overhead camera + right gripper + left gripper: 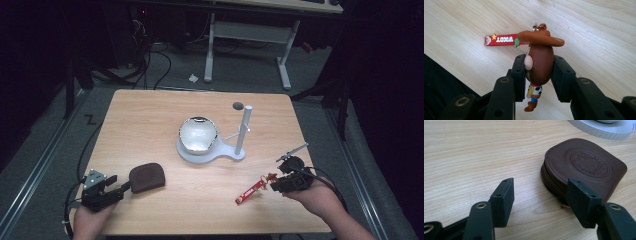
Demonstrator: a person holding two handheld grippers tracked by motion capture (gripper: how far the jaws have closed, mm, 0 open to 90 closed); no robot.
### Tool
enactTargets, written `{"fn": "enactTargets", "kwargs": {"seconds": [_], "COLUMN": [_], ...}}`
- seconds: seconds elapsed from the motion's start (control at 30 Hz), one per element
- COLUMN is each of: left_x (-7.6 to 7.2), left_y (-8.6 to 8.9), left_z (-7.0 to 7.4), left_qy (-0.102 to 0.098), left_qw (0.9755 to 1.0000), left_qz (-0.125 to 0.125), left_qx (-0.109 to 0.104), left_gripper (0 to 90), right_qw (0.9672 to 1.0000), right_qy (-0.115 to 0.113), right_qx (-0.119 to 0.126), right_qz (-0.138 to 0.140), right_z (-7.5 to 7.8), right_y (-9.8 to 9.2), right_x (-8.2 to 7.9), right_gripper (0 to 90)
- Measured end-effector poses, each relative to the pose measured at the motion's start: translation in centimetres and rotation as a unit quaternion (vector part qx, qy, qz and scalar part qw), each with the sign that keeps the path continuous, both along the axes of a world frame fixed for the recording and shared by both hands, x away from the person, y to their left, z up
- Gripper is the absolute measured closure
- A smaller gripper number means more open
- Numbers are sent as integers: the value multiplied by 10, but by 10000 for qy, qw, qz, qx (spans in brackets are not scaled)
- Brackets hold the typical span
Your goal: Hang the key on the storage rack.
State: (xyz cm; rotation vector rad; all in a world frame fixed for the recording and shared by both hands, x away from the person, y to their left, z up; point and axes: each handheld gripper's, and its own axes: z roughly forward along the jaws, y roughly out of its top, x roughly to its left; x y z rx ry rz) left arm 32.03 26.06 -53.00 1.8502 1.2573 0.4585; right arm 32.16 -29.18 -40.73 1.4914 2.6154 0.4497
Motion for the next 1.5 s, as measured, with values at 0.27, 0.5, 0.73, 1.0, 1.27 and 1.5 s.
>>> {"fn": "enactTargets", "kwargs": {"seconds": [0.27, 0.5, 0.73, 1.0, 1.27, 1.5], "left_x": [0, 0, 0, 0, 0, 0], "left_y": [0, 1, 1, 1, 1, 1], "left_z": [0, 0, 0, 0, -1, -1], "left_qy": [4, 11, 16, 19, 34, 33], "left_qw": [10000, 10000, 10000, 10000, 10000, 10000], "left_qz": [-4, -3, -5, -10, -12, -5], "left_qx": [-19, -23, -19, -13, 7, 10], "left_gripper": [399, 398, 398, 399, 399, 399], "right_qw": [10000, 10000, 9999, 9998, 9992, 9984], "right_qy": [-55, -73, -125, -122, -59, -68], "right_qx": [11, 28, -11, -142, -351, -493], "right_qz": [42, 46, 81, 96, 205, 280], "right_z": [12, 20, 29, 45, 57, 72], "right_y": [1, 3, 4, 6, 10, 14], "right_x": [-1, -1, 0, 1, 4, 9], "right_gripper": [666, 667, 667, 667, 667, 666]}}
